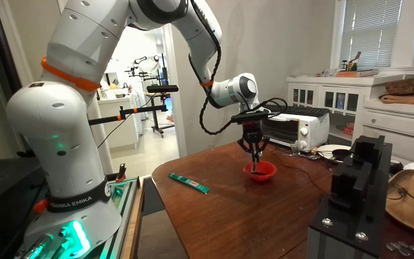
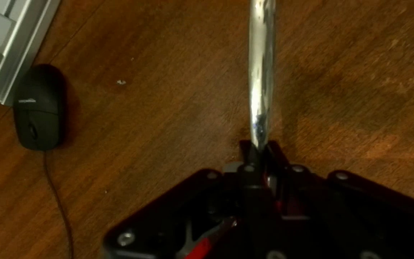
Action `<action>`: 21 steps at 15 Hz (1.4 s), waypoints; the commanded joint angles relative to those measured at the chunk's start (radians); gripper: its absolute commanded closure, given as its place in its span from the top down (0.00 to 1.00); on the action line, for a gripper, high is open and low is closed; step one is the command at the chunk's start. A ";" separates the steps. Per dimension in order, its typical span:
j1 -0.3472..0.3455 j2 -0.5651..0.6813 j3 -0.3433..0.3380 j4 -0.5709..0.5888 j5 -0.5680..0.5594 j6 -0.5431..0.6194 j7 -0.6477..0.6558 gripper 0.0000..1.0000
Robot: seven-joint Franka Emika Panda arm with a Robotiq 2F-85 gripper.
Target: Use a spoon to take a scoop out of the red bowl then empty it back into the bowl and place the spoon back
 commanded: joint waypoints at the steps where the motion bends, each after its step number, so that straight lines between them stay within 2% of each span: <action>1: 0.076 0.040 -0.036 0.067 -0.072 -0.111 0.089 0.03; 7: 0.167 0.133 -0.039 0.138 -0.224 -0.256 0.243 0.03; 14: 0.223 0.225 -0.051 0.193 -0.431 -0.276 0.449 0.03; 18: 0.248 0.239 -0.061 0.205 -0.576 -0.290 0.573 0.03; 21: 0.253 0.235 -0.043 0.192 -0.658 -0.295 0.656 0.03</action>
